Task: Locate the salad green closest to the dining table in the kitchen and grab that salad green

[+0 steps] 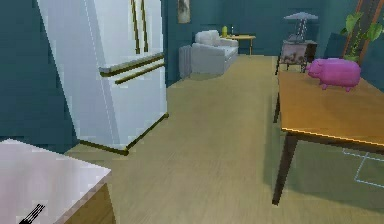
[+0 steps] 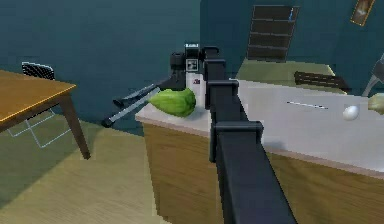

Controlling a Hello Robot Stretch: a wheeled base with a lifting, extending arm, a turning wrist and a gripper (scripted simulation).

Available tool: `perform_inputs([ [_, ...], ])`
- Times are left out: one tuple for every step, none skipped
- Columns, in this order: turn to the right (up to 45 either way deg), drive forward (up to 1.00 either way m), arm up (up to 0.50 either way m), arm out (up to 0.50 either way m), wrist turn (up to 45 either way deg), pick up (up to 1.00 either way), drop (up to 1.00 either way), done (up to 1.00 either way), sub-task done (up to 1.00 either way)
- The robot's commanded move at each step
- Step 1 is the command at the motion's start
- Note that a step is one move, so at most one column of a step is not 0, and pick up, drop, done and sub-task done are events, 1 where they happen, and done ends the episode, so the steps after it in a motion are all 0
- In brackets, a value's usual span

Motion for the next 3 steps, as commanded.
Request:
perform_inputs([
  [0.0,0.0,0.0,0.0,45.0,0.0,0.0,0.0,0.0],
  [0.0,0.0,0.0,0.0,39.0,0.0,0.0,0.0,0.0],
  [0.0,0.0,-0.08,0.0,0.0,0.0,0.0,0.0,0.0],
])
